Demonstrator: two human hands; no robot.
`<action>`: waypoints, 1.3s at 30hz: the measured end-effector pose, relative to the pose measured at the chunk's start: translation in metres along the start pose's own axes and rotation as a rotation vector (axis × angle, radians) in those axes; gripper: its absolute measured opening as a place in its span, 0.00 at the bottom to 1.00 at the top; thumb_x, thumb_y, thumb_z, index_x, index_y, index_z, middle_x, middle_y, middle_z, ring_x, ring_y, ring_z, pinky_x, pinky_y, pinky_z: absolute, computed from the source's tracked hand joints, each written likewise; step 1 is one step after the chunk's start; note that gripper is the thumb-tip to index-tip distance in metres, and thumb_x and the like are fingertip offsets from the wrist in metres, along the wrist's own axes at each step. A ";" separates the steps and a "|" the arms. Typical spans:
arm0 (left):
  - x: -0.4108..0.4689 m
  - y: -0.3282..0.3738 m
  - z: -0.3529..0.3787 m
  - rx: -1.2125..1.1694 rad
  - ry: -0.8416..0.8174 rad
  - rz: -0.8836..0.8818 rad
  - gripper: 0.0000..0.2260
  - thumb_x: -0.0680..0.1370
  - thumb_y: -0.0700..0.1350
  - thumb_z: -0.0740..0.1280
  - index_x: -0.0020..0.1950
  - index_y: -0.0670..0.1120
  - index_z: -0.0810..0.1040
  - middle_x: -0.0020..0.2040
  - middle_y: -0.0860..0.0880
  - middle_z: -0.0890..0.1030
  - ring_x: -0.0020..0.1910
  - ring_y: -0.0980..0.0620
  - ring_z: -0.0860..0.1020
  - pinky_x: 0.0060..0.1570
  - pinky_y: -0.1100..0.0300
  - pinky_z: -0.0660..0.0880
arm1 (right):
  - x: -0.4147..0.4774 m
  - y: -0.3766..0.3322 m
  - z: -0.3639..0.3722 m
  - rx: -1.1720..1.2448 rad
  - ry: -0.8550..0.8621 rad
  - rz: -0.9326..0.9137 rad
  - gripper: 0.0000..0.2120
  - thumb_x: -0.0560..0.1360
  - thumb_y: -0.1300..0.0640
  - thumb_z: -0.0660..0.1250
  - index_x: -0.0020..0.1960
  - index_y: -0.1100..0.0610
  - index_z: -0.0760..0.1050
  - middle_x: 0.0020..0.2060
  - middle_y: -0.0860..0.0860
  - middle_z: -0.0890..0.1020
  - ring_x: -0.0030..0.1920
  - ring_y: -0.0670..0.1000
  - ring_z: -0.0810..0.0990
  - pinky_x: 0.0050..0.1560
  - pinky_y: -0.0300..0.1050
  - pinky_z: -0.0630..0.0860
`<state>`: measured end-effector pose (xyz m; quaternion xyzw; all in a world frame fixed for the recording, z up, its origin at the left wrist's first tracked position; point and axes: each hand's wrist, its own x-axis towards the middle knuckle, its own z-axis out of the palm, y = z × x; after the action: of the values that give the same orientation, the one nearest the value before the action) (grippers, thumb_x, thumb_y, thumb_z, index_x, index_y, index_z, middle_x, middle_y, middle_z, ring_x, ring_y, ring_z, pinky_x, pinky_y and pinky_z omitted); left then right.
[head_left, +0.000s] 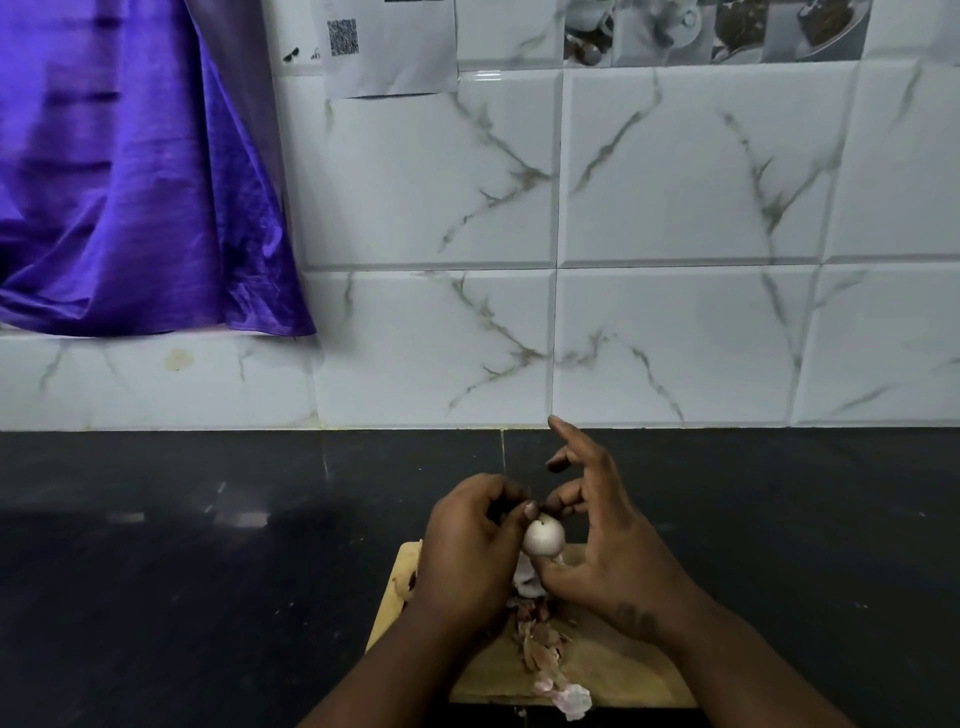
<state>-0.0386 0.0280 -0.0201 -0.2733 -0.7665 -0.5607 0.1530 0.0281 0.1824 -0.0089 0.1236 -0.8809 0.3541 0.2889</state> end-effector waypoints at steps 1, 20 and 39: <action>0.001 0.000 0.000 -0.051 0.011 -0.013 0.09 0.79 0.39 0.73 0.43 0.53 0.83 0.42 0.53 0.84 0.44 0.56 0.83 0.43 0.57 0.81 | 0.001 0.002 0.000 0.020 0.018 0.013 0.56 0.67 0.56 0.79 0.74 0.24 0.44 0.66 0.36 0.65 0.58 0.41 0.77 0.52 0.41 0.80; 0.005 0.003 -0.010 -0.317 -0.279 -0.186 0.22 0.78 0.49 0.75 0.72 0.56 0.77 0.64 0.57 0.81 0.57 0.66 0.81 0.50 0.69 0.79 | 0.007 0.012 -0.007 0.297 0.046 0.099 0.59 0.63 0.60 0.82 0.76 0.28 0.48 0.64 0.47 0.70 0.56 0.47 0.84 0.62 0.48 0.78; 0.008 -0.003 -0.007 -0.285 -0.127 -0.065 0.09 0.77 0.32 0.73 0.43 0.44 0.87 0.42 0.47 0.88 0.43 0.50 0.85 0.43 0.62 0.80 | 0.005 0.011 -0.010 0.221 -0.010 0.095 0.61 0.62 0.59 0.82 0.75 0.25 0.46 0.63 0.44 0.71 0.56 0.46 0.84 0.58 0.49 0.82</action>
<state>-0.0468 0.0224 -0.0156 -0.3022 -0.6959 -0.6499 0.0457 0.0237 0.1976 -0.0062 0.1145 -0.8428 0.4617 0.2517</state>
